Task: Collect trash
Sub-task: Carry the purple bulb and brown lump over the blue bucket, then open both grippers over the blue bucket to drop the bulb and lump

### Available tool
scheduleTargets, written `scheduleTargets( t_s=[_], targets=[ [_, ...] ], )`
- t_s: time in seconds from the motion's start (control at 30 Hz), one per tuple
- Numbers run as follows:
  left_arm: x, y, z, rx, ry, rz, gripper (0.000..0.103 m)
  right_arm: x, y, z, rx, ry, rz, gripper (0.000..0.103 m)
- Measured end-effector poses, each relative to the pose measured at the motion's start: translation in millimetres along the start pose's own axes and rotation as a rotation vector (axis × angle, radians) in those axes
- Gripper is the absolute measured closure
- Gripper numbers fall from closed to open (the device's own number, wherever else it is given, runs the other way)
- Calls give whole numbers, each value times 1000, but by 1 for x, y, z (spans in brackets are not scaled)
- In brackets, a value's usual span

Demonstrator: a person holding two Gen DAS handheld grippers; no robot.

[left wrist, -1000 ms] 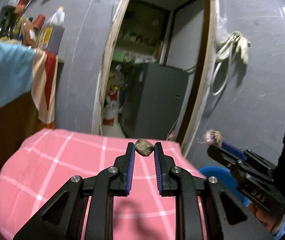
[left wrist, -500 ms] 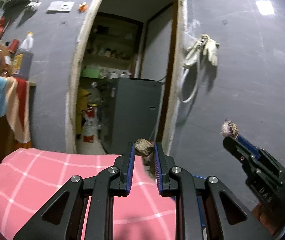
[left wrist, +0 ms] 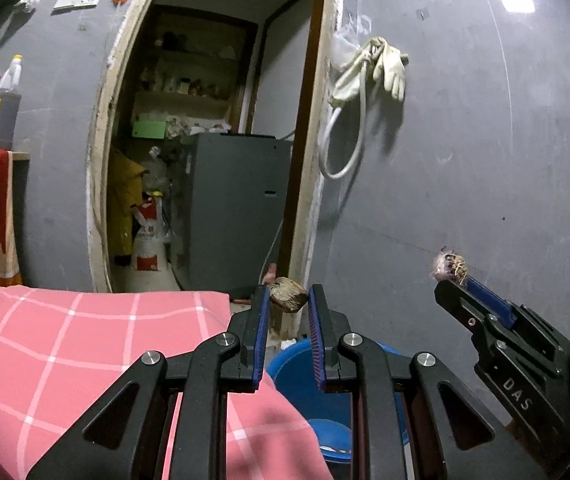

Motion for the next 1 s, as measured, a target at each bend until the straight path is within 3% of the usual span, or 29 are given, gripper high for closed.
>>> scheduleTargets(
  t_s=[0.33, 0.7, 1.0],
  targets=[
    [32, 13, 9, -5, -120, 19, 87, 11, 31, 15, 121, -124, 57, 76],
    [55, 32, 29, 72, -238, 70, 87, 20, 44, 26, 191, -194, 70, 75],
    [75, 35, 39, 65, -317, 96, 87, 29, 56, 32, 250, -242, 74, 74]
  ],
)
Point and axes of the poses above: each gripper's, at about its wrist camera, not at the fingertips, and x roughly the way its jaws point, y to its right, z to its underside, the point moved 1 cm from there along x, roughly the way its jaws point, and after that the axes turned 12 degrees about -z, right-handed, at the moved point
